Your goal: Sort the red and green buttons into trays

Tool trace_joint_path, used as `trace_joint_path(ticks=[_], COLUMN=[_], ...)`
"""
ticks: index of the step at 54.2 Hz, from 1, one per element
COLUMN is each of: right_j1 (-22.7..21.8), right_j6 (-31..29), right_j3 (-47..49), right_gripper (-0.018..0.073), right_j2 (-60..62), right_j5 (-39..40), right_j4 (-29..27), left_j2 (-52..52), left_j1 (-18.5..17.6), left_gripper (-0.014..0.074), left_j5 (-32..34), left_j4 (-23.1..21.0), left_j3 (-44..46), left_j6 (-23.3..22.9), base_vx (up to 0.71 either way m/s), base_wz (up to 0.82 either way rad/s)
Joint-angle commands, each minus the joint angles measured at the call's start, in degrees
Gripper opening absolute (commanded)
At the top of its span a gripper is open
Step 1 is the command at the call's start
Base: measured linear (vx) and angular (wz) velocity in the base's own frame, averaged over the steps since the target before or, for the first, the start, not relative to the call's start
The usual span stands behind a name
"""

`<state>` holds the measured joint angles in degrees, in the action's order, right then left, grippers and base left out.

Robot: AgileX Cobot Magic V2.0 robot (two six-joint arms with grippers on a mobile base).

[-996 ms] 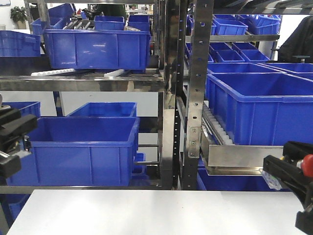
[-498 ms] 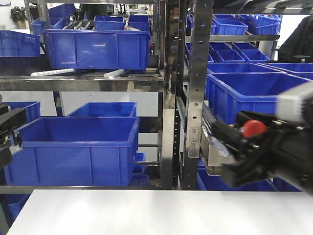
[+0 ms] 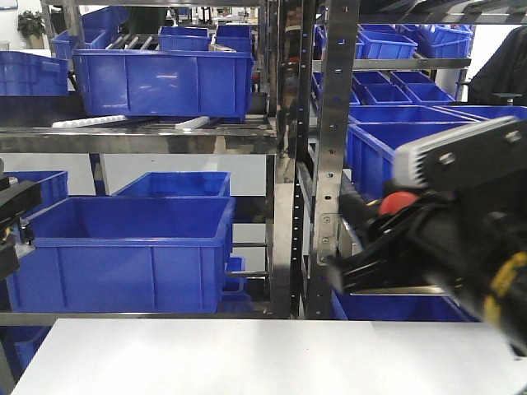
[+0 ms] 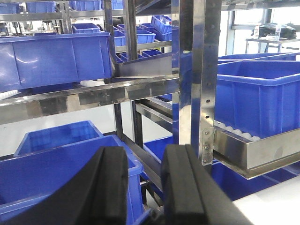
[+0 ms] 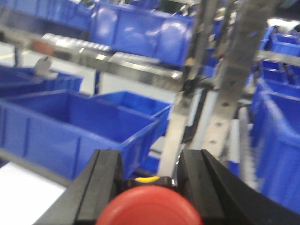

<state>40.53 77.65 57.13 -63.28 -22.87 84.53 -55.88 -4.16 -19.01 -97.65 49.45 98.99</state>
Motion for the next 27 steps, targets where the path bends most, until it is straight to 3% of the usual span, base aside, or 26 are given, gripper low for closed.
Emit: trace_joint_path(ticks=[1, 8, 27], right_j1=[-0.1, -0.1, -0.1], right_j6=[0.1, 0.1, 0.1], right_j3=[2.7, 2.7, 2.5], right_gripper=[-0.0009, -0.0009, -0.0009], right_j2=[3.9, 5.9, 5.9], right_j5=[-3.9, -5.4, -5.3], right_j4=[3.5, 6.1, 6.0], left_j2=[0.8, 0.8, 0.8], left_j1=[-0.1, -0.1, -0.1], left_gripper=[0.0000, 0.0000, 0.0000], left_j5=[-0.7, -0.7, -0.9], left_j4=[-4.6, -4.6, -4.7], left_j3=[2.1, 2.1, 2.1], left_j6=[-0.4, -0.4, -0.4], base_vx=[0.00, 0.00, 0.00], base_wz=[0.00, 0.00, 0.00])
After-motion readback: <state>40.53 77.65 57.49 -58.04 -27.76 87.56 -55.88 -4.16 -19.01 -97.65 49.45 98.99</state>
